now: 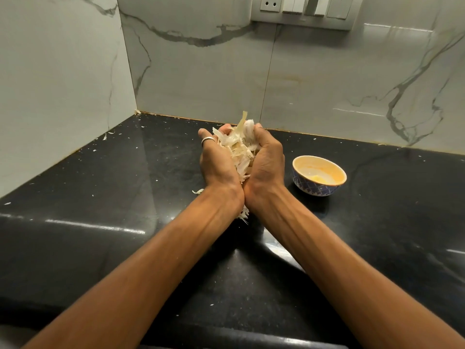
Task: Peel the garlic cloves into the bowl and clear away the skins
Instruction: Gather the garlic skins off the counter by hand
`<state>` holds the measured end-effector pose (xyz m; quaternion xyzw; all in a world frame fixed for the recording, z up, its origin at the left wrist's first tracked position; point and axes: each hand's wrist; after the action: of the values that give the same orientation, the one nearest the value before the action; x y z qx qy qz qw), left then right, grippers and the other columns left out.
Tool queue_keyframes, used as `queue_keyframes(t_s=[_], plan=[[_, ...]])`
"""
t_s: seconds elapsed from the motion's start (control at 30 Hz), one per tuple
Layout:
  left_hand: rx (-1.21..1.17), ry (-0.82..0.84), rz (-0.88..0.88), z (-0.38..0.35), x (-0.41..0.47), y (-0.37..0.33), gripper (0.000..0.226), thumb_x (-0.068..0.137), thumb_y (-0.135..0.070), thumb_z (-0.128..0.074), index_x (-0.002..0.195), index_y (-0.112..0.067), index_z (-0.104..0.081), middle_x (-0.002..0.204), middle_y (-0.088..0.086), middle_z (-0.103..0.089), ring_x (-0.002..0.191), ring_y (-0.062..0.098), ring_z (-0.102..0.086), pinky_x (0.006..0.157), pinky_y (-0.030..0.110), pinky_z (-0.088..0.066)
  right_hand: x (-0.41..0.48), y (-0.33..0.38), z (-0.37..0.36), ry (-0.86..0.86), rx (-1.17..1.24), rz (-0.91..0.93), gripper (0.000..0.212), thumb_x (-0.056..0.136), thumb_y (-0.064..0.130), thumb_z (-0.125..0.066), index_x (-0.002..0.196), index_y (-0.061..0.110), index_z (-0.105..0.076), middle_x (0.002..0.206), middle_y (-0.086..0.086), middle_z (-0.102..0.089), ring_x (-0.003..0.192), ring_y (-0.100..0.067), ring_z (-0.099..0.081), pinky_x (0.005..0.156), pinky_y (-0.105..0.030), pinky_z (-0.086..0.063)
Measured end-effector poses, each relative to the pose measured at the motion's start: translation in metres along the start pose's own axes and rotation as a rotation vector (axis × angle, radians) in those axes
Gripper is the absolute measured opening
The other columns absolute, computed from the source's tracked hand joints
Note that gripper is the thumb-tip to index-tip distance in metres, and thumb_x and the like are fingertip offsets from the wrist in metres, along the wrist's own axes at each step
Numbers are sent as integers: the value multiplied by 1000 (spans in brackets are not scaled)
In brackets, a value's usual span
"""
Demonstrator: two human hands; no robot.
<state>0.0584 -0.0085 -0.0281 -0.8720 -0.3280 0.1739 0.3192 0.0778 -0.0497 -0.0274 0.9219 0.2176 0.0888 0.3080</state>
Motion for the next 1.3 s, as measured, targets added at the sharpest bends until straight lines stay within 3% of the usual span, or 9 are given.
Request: queue_keyframes(t_s=[0.1,0.2,0.33,0.5,0.6,0.83,0.97,1.13,1.3], plan=[[-3,2,-4,0,-5,-2,55,108,-50,-24,108,-13,-65,107,18,-73,93,31,-72,84,43,-59,-1,-2,-3,-10,52,-11,10,82,16,-67,84,7,-64,102,-22,-61,90,-36,-64,79,-45,-58],[-6,-11,21,-2,-13,-9,56,108,-50,-25,115,-12,-65,108,17,-74,96,31,-73,84,42,-60,-7,0,-7,-61,40,-23,21,78,20,-69,93,5,-67,103,-23,-64,94,-37,-67,89,-52,-57],[-8,-3,59,-13,-28,-25,49,108,-48,-28,115,-15,-65,111,16,-74,102,33,-72,91,46,-58,-23,14,-24,-88,53,-54,20,89,15,-67,104,2,-66,102,-21,-65,92,-36,-68,81,-48,-61],[1,-44,145,-33,-57,-48,46,108,-47,-30,116,-18,-65,109,13,-75,100,30,-73,86,44,-57,-47,39,-47,-159,12,-49,30,92,16,-67,117,0,-69,114,-22,-70,105,-39,-70,97,-57,-55],[-3,-75,214,-49,-77,-64,43,107,-45,-34,118,-17,-65,111,13,-74,102,29,-73,86,43,-56,-63,58,-62,-228,-10,-73,31,97,18,-63,127,12,-69,122,-20,-71,113,-38,-69,101,-56,-53],[14,-140,253,-76,-115,-94,42,107,-42,-37,122,-16,-66,113,10,-75,106,28,-72,91,43,-55,-96,86,-94,-324,25,-162,38,95,22,-65,124,-1,-66,123,-27,-67,120,-43,-64,105,-60,-49],[23,-145,271,-91,-132,-106,40,108,-40,-37,119,-16,-67,111,10,-75,104,27,-73,87,41,-56,-109,100,-104,-341,35,-149,33,93,21,-66,120,2,-69,114,-21,-70,115,-40,-67,101,-58,-52],[18,-153,273,-90,-147,-106,39,107,-40,-37,118,-16,-67,111,10,-75,105,28,-72,94,43,-54,-124,108,-106,-334,52,-153,16,94,15,-63,105,8,-72,102,-15,-72,100,-33,-71,93,-49,-57],[23,-165,303,-80,-162,-94,42,107,-40,-39,124,-13,-66,114,12,-74,108,28,-71,98,44,-54,-139,102,-87,-359,31,-167,25,93,18,-65,115,8,-72,113,-17,-72,109,-36,-70,100,-52,-54]])
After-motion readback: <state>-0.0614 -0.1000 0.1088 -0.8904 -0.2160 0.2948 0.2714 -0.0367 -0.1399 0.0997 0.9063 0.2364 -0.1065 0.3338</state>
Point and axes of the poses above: each hand's wrist, its own x-axis towards the middle knuckle, its own z-axis out of the back of the hand, y = z × x
